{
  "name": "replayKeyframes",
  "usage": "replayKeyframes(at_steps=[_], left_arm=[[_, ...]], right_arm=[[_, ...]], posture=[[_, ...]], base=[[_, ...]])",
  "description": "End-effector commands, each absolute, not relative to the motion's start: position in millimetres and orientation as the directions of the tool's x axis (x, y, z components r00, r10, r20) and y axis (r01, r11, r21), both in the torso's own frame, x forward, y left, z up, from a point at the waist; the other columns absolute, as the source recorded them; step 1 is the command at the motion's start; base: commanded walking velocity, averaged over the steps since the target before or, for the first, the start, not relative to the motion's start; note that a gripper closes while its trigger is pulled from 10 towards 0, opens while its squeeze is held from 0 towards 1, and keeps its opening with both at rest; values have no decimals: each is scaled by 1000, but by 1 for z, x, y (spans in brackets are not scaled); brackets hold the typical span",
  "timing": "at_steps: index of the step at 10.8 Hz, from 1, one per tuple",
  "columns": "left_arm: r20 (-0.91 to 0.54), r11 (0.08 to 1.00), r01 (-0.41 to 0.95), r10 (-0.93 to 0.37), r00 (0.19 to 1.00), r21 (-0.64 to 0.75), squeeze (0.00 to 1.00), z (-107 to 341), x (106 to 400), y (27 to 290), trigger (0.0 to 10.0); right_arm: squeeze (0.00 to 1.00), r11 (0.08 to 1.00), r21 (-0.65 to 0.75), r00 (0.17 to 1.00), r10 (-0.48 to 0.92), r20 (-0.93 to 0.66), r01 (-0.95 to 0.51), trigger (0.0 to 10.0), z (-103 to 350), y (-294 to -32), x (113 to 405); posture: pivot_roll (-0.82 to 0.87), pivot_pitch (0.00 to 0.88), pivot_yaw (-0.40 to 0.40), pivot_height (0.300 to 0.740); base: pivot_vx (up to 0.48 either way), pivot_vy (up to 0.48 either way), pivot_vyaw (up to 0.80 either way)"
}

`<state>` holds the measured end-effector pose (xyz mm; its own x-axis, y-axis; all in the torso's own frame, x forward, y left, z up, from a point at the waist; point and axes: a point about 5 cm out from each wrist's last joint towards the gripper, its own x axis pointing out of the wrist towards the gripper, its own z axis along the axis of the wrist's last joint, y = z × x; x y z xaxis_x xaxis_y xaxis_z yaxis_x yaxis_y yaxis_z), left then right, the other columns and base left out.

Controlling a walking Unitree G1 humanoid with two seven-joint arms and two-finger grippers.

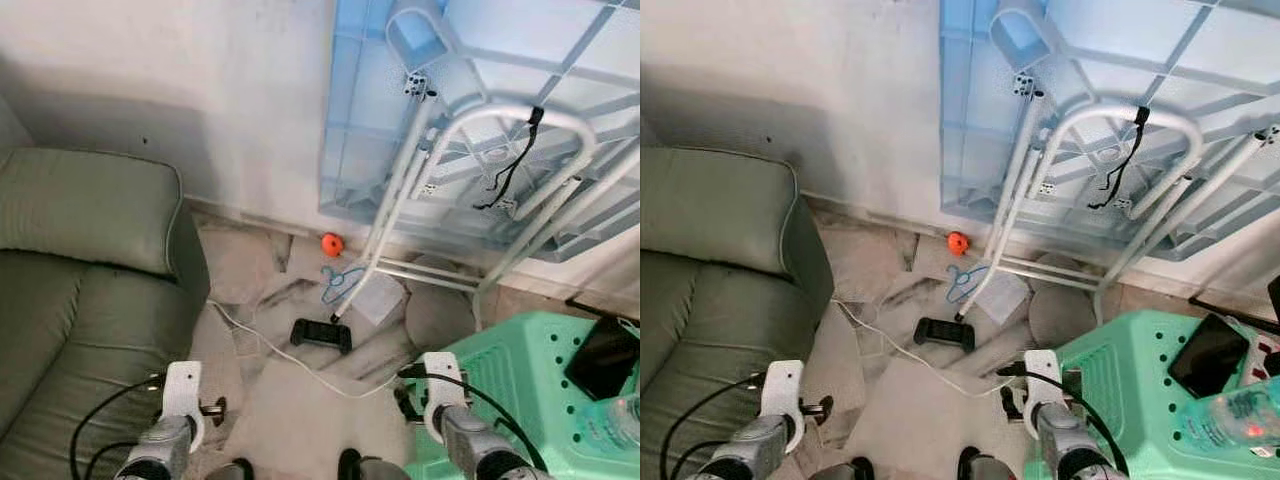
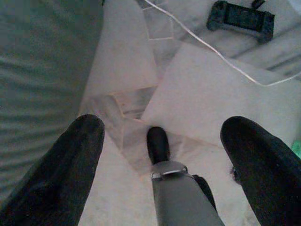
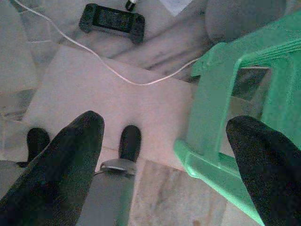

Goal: Move the pillow to the sofa

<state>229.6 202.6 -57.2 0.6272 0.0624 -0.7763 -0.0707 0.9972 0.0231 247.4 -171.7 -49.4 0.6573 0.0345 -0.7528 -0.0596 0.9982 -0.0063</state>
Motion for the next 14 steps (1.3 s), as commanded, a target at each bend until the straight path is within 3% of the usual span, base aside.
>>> replayKeyframes(at_steps=[1,5,7,8,11,14], left_arm=[[-799,996,-84,65,598,18,0,-63,222,201,10000],[-780,988,-157,87,619,-15,0,-60,223,207,10000],[-719,986,-157,74,691,-49,0,-49,237,213,10000],[-655,992,-118,63,753,-40,0,-35,253,217,10000],[-395,987,-76,13,918,-144,0,2,280,225,10000],[-267,985,-40,-6,964,-167,0,21,261,220,10000]], right_arm=[[0,999,7,643,37,-765,-50,10000,-52,-172,244],[0,997,-50,672,-4,-741,-50,10000,-47,-179,249],[0,997,-74,736,-23,-676,-37,10000,-33,-190,265],[0,1000,22,768,19,-640,-6,10000,-23,-196,275],[0,995,67,883,95,-460,-73,10000,5,-199,294],[0,993,-74,972,71,-224,-90,10000,37,-204,280]], posture=[[-19,190,-52,740],[-27,191,-54,740],[-44,202,-55,740],[-43,205,-58,740],[-60,220,-71,740],[-61,237,-70,740]], base=[[0,0,0],[0,0,0],[0,0,0],[0,0,0],[0,0,0],[0,0,0]])
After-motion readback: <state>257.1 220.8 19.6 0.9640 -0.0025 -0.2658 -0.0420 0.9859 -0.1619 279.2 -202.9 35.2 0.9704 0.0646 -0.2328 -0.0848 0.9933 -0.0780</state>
